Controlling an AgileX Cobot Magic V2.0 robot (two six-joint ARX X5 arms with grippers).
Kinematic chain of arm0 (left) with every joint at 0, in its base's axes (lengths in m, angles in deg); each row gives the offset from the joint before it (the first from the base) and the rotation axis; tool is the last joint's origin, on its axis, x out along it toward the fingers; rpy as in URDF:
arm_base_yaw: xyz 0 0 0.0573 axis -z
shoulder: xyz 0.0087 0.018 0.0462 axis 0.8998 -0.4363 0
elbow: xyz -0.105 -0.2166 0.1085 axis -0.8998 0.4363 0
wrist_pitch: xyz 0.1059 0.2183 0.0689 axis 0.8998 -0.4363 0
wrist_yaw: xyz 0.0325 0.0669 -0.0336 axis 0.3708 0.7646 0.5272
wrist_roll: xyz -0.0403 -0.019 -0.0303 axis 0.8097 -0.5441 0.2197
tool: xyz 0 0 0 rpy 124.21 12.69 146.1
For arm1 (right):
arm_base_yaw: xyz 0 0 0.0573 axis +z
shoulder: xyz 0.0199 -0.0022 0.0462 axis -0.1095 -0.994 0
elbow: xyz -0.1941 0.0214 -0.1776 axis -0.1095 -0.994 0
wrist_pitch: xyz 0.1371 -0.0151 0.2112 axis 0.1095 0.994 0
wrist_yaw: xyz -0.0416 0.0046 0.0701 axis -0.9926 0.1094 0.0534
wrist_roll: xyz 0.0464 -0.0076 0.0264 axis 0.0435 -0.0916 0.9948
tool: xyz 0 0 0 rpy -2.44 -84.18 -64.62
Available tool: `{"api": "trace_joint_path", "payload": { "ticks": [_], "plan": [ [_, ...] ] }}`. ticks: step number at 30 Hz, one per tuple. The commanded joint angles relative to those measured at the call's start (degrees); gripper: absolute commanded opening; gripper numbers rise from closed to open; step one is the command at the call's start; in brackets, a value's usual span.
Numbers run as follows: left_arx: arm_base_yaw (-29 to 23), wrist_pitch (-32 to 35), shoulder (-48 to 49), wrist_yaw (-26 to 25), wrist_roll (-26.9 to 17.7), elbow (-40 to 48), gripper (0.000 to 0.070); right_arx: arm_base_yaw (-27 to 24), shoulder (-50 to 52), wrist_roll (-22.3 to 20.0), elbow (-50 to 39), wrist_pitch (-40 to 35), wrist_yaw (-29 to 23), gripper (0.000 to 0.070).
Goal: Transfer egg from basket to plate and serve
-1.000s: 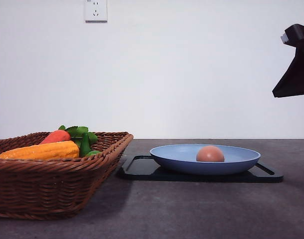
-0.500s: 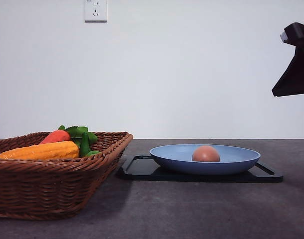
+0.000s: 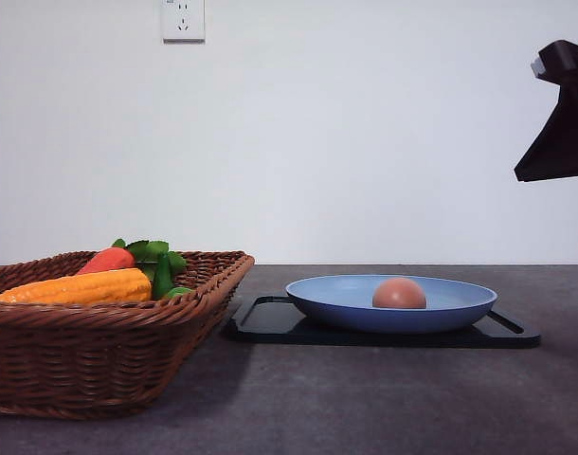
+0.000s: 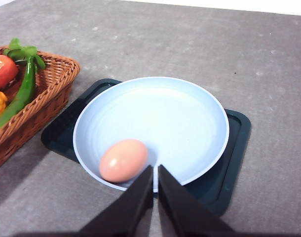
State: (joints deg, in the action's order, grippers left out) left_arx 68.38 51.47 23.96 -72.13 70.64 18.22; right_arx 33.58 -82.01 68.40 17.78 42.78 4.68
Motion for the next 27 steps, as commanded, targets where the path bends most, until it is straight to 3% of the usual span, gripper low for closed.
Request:
{"api": "trace_joint_path", "payload": {
  "ticks": [1,10,15,27],
  "plan": [
    [-0.7,1.1,0.1,-0.5,-0.6,2.0,0.0,0.3,-0.2,0.5,0.4,-0.6,-0.2,0.0],
    [-1.5,0.4,0.1,-0.6,0.7,7.8,0.0,0.3,-0.2,0.5,0.4,-0.6,-0.2,0.0],
    [-1.4,-1.7,0.1,-0.9,3.9,8.0,0.0,0.3,-0.2,0.5,0.4,-0.6,-0.2,0.0],
    [-1.4,-1.8,0.1,-0.9,3.9,7.9,0.0,0.3,-0.2,0.5,0.4,-0.6,-0.2,0.0]
  ]
}}
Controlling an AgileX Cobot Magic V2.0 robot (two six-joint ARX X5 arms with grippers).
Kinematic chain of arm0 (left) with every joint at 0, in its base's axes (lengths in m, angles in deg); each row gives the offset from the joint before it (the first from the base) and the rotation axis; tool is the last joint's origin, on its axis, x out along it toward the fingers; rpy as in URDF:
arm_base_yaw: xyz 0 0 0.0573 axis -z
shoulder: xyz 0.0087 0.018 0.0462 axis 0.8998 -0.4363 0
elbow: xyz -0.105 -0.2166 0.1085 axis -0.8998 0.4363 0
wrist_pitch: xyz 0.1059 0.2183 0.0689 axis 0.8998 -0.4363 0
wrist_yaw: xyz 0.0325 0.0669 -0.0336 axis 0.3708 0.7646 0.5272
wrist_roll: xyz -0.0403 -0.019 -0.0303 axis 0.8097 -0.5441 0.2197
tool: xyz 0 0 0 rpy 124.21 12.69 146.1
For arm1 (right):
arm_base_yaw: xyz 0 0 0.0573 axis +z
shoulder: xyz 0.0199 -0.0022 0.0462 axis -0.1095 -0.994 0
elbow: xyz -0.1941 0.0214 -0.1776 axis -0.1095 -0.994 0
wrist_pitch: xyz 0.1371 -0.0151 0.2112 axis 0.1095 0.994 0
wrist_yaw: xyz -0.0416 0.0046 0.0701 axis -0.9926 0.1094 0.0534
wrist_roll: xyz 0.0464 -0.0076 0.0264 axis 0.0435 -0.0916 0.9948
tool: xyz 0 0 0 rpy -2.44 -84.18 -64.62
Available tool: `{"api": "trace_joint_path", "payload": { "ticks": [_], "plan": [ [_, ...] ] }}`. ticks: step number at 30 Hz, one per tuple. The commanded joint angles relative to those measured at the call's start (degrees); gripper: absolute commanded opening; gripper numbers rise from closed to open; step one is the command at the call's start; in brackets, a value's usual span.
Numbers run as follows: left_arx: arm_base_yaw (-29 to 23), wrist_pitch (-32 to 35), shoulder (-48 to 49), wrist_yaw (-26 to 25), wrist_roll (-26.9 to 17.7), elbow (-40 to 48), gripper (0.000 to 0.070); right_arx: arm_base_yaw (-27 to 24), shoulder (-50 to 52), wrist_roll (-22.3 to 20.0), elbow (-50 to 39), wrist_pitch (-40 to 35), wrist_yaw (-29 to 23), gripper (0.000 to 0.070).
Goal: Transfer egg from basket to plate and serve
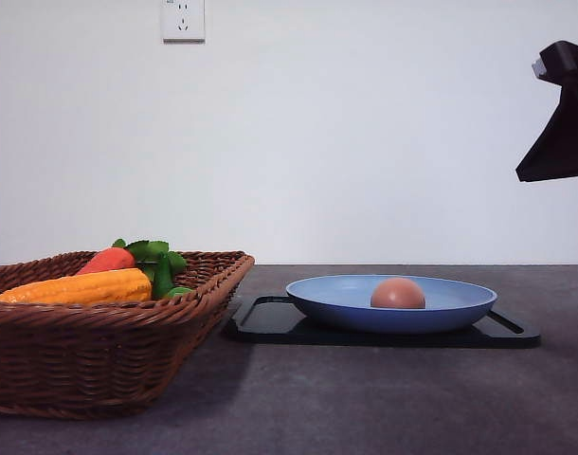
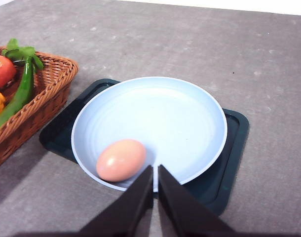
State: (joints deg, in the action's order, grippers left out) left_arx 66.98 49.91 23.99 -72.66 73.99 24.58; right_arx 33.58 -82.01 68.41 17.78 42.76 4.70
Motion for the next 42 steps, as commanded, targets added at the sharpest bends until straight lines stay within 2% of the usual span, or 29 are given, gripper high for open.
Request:
{"api": "trace_joint_path", "payload": {
  "ticks": [1,12,17,20,26,31,37,42],
  "plan": [
    [0.0,-0.3,0.1,-0.4,0.5,1.6,0.0,0.3,-0.2,0.5,0.4,-0.6,-0.2,0.0],
    [0.0,-0.3,0.1,-0.4,0.5,1.6,0.0,0.3,-0.1,0.4,0.4,-0.6,-0.3,0.0],
    [0.0,-0.3,0.1,-0.4,0.5,1.6,0.0,-2.0,8.3,-9.3,-0.2,1.3,-5.3,0.0],
    [0.0,-0.3,0.1,-0.4,0.5,1.6,0.0,-5.7,14.6,-11.3,-1.3,1.1,-5.6,0.0],
    [0.0,-0.3,0.1,-0.4,0.5,1.6,0.0,-15.8,25.9,-11.2,-4.9,0.7,-5.5,0.0],
    [0.0,-0.3,0.1,-0.4,0.5,1.6,0.0,-22.2,32.9,-10.4,-9.8,0.7,-4.9,0.0],
    [0.0,-0.3,0.1,-0.4,0.5,1.6,0.0,-25.9,38.0,-6.4,-15.6,0.7,-2.0,0.0],
    [0.0,-0.3,0.1,-0.4,0.5,1.6,0.0,-26.3,39.5,-3.5,-18.0,3.5,-0.5,0.0]
  ]
}}
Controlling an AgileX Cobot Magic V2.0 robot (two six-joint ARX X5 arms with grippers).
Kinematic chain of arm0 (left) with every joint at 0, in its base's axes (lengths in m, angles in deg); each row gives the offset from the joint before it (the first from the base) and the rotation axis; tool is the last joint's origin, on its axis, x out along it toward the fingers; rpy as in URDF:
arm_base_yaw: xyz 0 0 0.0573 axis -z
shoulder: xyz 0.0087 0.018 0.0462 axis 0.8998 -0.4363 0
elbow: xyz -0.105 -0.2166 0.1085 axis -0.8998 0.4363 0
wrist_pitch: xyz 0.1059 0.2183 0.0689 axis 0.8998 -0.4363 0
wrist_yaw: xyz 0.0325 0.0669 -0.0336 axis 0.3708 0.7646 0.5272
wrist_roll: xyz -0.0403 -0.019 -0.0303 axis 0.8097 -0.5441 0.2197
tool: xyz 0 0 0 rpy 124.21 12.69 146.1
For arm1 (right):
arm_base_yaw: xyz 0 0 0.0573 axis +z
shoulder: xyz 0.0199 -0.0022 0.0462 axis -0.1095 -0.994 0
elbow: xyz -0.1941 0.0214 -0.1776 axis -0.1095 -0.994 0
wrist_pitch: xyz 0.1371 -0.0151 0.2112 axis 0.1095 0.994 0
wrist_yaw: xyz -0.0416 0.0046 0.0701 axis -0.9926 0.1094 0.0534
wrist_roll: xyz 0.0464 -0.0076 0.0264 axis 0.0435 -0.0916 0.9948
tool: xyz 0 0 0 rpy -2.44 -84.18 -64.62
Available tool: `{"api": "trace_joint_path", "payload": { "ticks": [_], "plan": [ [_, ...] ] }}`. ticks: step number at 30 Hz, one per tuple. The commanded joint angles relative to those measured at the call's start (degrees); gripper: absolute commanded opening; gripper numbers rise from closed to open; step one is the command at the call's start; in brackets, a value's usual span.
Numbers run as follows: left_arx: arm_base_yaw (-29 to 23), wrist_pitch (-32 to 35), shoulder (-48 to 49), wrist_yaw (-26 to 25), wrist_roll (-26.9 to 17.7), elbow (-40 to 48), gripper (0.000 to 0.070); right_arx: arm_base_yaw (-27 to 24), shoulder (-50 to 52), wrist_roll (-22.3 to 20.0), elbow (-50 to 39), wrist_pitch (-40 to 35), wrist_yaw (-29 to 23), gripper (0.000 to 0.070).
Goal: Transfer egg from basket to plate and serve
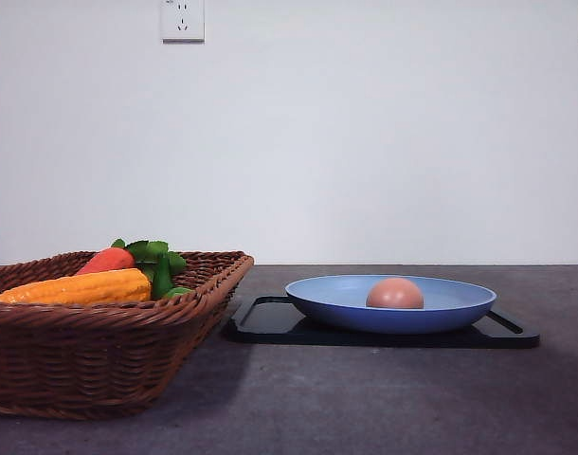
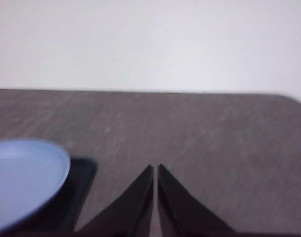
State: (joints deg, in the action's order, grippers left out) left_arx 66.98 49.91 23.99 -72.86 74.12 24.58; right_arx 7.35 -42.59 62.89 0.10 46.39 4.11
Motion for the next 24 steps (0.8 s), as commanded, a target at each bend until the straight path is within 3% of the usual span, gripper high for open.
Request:
{"api": "trace_joint_path", "payload": {
  "ticks": [1,6,24],
  "plan": [
    [0.0,-0.3,0.1,-0.2,0.4,1.6,0.0,0.0,0.1,2.2,-0.3,1.4,0.6,0.0],
    [0.0,-0.3,0.1,-0.2,0.4,1.6,0.0,0.1,0.0,2.7,-0.3,7.8,2.9,0.0],
    [0.0,-0.3,0.1,-0.2,0.4,1.6,0.0,0.3,0.1,3.7,-0.2,6.5,2.1,0.0]
  ]
}}
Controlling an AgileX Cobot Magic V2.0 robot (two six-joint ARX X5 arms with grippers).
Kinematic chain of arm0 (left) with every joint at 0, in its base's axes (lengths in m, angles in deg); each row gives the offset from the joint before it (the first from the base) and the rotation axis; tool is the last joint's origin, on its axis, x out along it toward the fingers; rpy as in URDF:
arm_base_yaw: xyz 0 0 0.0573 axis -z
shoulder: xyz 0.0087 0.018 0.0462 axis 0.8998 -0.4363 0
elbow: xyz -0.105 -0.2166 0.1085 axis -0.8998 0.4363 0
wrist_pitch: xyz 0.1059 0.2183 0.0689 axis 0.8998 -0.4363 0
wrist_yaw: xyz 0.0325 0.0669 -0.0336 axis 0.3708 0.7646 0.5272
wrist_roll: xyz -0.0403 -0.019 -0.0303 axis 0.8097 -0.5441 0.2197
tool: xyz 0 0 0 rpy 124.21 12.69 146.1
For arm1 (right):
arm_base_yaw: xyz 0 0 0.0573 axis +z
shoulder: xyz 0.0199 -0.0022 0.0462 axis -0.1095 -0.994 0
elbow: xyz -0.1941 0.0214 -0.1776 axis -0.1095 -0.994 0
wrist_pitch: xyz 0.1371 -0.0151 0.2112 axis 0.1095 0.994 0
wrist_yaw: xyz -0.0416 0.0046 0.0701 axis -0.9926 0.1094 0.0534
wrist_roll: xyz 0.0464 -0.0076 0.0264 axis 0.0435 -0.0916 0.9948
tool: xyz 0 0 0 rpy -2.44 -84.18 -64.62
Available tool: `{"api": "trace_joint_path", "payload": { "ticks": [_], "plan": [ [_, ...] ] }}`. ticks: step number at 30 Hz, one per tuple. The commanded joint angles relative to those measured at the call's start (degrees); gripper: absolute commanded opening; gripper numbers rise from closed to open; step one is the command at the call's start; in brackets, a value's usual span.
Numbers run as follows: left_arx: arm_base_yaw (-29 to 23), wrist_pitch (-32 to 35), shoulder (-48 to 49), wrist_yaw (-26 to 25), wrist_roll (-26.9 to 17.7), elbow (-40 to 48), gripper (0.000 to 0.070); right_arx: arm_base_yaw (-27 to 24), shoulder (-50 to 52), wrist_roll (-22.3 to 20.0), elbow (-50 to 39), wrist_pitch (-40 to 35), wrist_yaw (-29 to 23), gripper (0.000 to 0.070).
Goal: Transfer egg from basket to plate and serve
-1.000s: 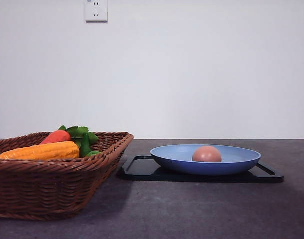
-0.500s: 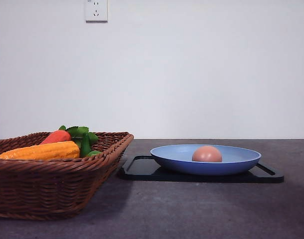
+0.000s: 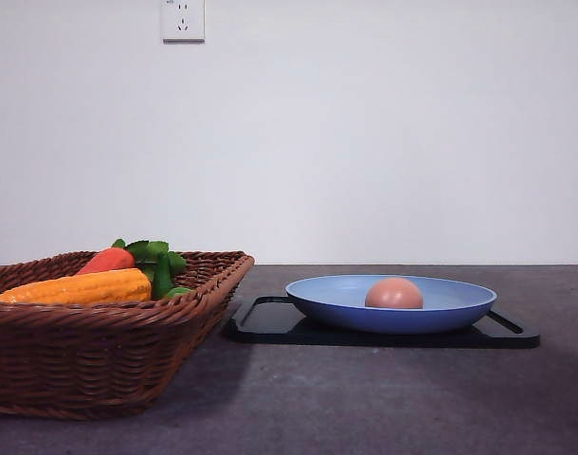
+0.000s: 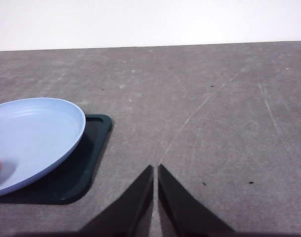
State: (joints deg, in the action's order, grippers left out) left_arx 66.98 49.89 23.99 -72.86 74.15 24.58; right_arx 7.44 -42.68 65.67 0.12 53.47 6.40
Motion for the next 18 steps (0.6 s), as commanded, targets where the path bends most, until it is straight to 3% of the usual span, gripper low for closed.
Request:
{"api": "trace_joint_path", "payload": {
  "ticks": [1,18],
  "plan": [
    [0.0,-0.3,0.1,-0.2,0.3,1.6,0.0,0.2,0.2,0.9,-0.2,-0.6,-0.2,0.0],
    [0.0,-0.3,0.1,-0.2,0.4,1.6,0.0,0.2,0.2,0.9,-0.2,-0.6,-0.2,0.0]
  ]
}}
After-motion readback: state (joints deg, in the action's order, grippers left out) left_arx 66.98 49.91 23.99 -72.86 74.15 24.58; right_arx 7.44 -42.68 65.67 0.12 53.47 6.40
